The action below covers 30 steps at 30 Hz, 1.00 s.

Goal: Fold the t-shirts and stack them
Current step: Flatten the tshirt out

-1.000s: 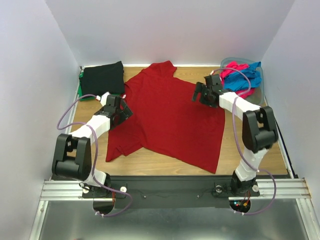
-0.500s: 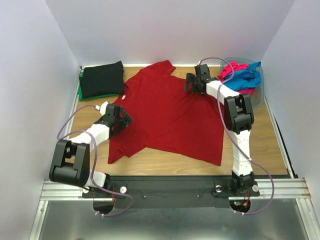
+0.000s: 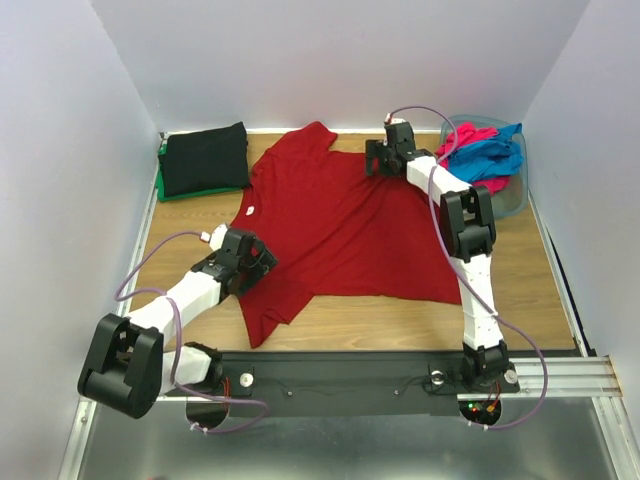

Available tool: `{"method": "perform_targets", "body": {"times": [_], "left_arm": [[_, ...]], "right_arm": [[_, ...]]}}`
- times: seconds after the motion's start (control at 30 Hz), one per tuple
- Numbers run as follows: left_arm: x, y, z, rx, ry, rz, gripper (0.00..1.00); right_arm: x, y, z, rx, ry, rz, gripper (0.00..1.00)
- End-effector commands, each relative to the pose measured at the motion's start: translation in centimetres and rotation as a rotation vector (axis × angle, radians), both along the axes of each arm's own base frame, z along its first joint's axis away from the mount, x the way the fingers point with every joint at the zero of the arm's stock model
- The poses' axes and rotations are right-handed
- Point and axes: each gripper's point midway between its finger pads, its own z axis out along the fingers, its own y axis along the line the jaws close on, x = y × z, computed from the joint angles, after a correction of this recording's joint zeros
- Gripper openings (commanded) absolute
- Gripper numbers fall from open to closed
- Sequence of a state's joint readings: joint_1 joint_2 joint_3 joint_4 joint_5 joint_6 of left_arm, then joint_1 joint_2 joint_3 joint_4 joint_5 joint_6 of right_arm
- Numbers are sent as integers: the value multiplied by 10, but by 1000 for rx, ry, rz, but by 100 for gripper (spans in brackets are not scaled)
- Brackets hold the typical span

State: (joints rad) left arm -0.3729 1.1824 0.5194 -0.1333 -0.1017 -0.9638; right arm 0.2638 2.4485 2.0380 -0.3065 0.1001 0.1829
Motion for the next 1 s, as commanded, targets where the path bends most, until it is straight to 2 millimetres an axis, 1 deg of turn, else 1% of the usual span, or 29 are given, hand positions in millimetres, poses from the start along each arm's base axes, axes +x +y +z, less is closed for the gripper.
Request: {"method": "perform_targets", "body": {"times": [0.0, 0.03, 0.07, 0.1, 0.13, 0.17, 0.2, 0.23, 0.27, 0.3, 0.33, 0.37, 0.4, 0.43, 0.47, 0.5, 0.53, 0.57, 0.6, 0.63, 0.67, 0.7, 0.73, 0.77, 0.8, 0.83, 0.87, 0.97], "left_arm": [[-6, 13, 20, 63, 12, 56, 98], [-10, 16, 26, 78, 12, 57, 98], [-11, 18, 31, 87, 4, 61, 98], [-12, 15, 37, 85, -7, 49, 98], [-17, 15, 43, 78, -15, 48, 98], [-21, 13, 45, 71, -21, 39, 98], [-27, 6, 47, 63, -25, 11, 99], [-32, 2, 48, 55, -28, -10, 98], [-37, -4, 52, 33, -43, -41, 98], [-43, -8, 50, 26, -38, -62, 98], [-51, -20, 51, 0, -40, -113, 98], [-56, -24, 51, -10, -39, -129, 98], [-63, -29, 47, -18, -26, -147, 99], [-67, -36, 47, -32, -23, -168, 98], [-76, -46, 46, -35, -20, -213, 98], [-81, -53, 45, -60, -9, -205, 98], [-91, -65, 43, -63, 0, -256, 98], [-94, -69, 43, -61, 3, -260, 98], [-99, -72, 40, -52, 15, -269, 98], [-104, -72, 33, -49, 53, -241, 98], [-111, -75, 29, -33, 66, -256, 97], [-115, -76, 25, -35, 86, -237, 96], [-120, -74, 17, -11, 116, -232, 95], [-122, -74, 13, 0, 125, -225, 95], [-126, -75, 10, 9, 134, -231, 95], [-128, -75, 8, 10, 148, -209, 95], [-130, -72, 2, 32, 164, -203, 95], [-131, -70, -5, 57, 180, -173, 94]], "right_arm": [[-9, 8, 57, 30, -60, 58, 100], [-14, 11, 66, 51, -62, 71, 100], [-19, 12, 80, 65, -71, 76, 100], [-31, 12, 103, 82, -89, 82, 100], [-41, 15, 114, 117, -88, 94, 100], [-51, 16, 123, 131, -90, 96, 100], [-68, 16, 112, 130, -47, 99, 100], [-83, 15, 142, 156, -84, 89, 100], [-96, 15, 146, 165, -76, 85, 100], [-111, 13, 146, 173, -64, 79, 100], [-140, 10, 142, 198, -30, 64, 100], [-158, 6, 137, 215, -9, 40, 100], [-174, 3, 133, 235, 10, 17, 100], [-188, 1, 129, 262, 27, -17, 100], [-219, -8, 117, 269, 50, -33, 100], [-231, -12, 114, 289, 53, -65, 100], [-246, -16, 109, 299, 58, -76, 100], [-255, -25, 106, 290, 49, -112, 100], [-276, -33, 101, 293, 42, -128, 100], [-285, -39, 100, 300, 33, -152, 100], [-300, -44, 85, 294, 57, -170, 100], [-306, -47, 100, 323, 6, -176, 100], [-311, -48, 100, 330, -1, -176, 100], [-317, -49, 100, 336, -8, -173, 100], [-323, -52, 95, 337, -4, -179, 100], [-326, -53, 99, 348, -23, -185, 100], [-328, -54, 98, 349, -22, -190, 100], [-331, -55, 92, 351, -5, -197, 100]]}}
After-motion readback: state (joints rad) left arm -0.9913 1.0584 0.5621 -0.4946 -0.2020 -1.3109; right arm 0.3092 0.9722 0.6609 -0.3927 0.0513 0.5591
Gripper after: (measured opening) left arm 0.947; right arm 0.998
